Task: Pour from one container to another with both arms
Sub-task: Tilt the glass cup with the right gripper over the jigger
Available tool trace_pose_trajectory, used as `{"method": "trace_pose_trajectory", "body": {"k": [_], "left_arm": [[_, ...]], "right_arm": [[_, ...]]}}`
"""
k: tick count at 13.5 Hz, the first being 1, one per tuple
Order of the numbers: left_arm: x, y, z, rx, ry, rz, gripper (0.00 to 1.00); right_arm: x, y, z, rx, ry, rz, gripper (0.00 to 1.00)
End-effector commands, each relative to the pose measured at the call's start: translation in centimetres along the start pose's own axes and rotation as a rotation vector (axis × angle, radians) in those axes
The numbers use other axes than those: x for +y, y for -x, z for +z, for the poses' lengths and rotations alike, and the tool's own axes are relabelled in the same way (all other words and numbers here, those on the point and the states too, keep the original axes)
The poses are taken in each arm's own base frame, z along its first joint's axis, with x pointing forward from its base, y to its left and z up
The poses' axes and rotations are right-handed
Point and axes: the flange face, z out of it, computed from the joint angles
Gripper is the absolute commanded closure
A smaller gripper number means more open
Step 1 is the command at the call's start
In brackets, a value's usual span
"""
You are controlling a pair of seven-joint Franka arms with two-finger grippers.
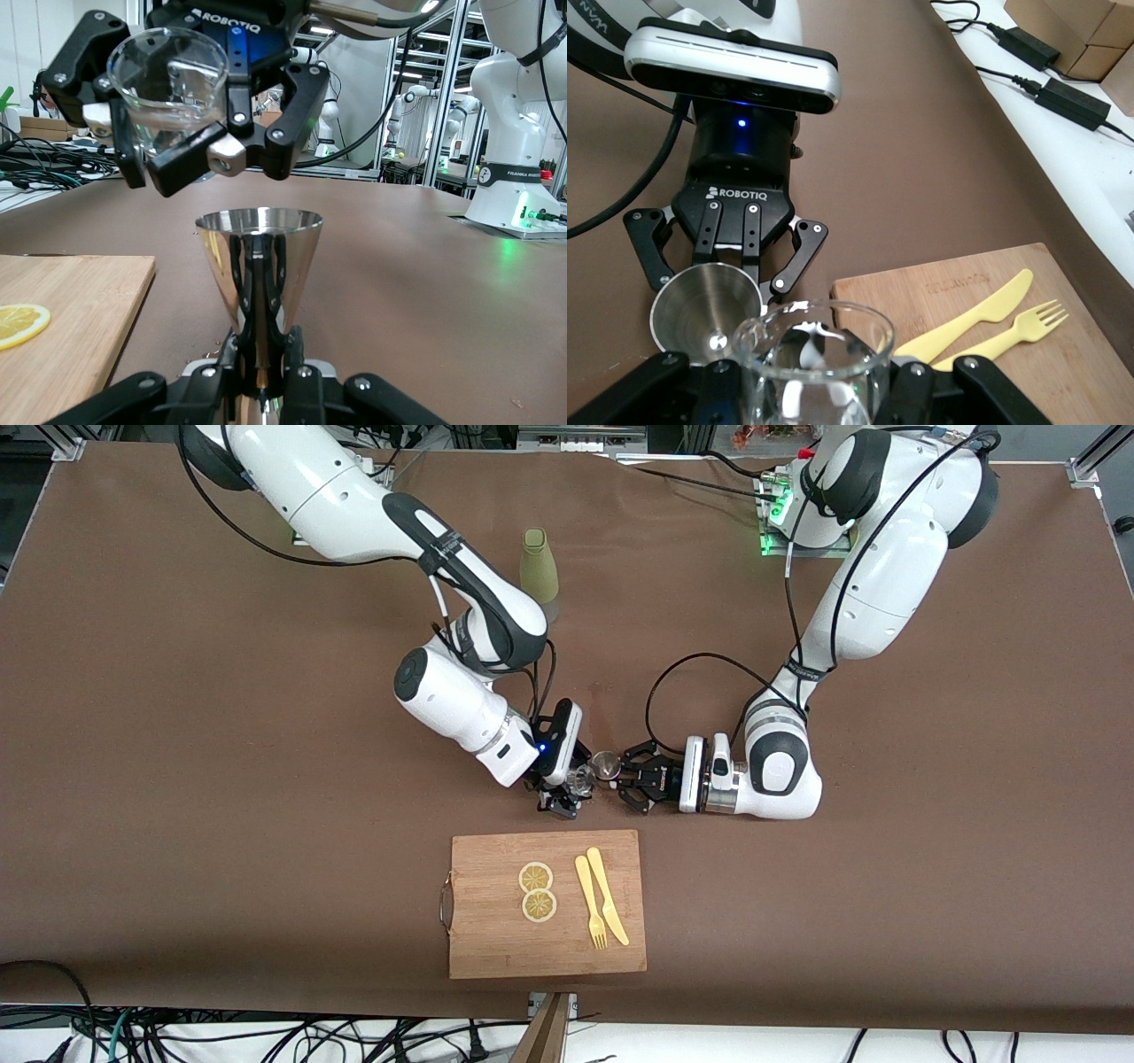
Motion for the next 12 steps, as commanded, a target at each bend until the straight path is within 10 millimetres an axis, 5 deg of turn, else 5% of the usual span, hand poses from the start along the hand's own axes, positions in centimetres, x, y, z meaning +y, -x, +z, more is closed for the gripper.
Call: {"method": "trace_pose_trajectory", "body": {"k": [1,12], "left_arm": [[-0.5,-0.2,0.3,0.005,-0.026,0.063,1.00],[-0.7,-0.1,-0.3,-0.004,-0.030,0.082,1.00]], "right_arm": [[-1.6,-1.1,0.3,-0.022,0.053,-0.050,0.95],[-2.3,-2.2,0.4,-0.061,0.118,-0.220,0.95]]}}
